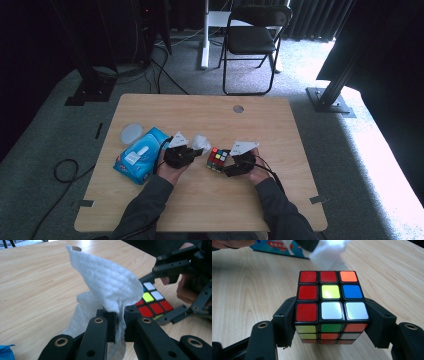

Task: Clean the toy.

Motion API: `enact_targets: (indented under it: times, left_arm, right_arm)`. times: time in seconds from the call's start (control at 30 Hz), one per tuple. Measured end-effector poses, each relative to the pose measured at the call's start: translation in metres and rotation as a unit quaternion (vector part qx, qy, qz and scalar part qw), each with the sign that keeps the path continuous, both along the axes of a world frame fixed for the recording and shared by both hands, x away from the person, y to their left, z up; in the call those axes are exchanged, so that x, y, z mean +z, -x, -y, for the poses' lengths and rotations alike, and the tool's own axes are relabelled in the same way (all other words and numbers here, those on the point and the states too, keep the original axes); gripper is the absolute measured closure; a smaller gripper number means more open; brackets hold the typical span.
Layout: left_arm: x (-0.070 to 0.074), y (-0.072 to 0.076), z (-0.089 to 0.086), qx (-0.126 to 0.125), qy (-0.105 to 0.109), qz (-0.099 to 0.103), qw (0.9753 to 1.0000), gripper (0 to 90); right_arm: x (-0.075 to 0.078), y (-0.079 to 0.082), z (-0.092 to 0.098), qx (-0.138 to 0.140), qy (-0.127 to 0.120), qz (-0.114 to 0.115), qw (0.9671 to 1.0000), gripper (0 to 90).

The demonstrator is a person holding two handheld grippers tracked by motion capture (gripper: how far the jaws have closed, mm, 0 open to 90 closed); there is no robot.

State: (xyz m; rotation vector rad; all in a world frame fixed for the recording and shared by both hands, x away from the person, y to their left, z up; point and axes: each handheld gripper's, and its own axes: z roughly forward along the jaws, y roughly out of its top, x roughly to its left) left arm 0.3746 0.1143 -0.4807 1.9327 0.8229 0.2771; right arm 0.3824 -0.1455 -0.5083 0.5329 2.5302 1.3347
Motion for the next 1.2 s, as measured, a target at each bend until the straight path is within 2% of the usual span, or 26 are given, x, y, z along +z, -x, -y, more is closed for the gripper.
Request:
enact_targets:
  times: [0.3,0.53,0.97,1.2]
  left_arm:
    - [0.001,0.0,0.006,-0.006,-0.002,0.001,1.0,84.0]
    - [-0.003,0.001,0.01,-0.012,-0.009,-0.002,0.9999,84.1]
    - [-0.009,-0.001,0.009,-0.009,-0.012,-0.01,0.9998,84.0]
    - [-0.015,-0.001,0.012,-0.01,-0.022,-0.018,0.9995,84.0]
  right_arm:
    - [0.003,0.005,-0.007,0.016,-0.005,0.004,0.9999,34.2]
    - [0.008,0.005,-0.006,0.014,-0.018,0.008,0.9997,34.2]
    - [0.013,0.007,-0.006,0.016,-0.026,0.012,0.9995,34.3]
    - [0.016,0.006,-0.002,0.01,-0.036,0.012,0.9992,34.3]
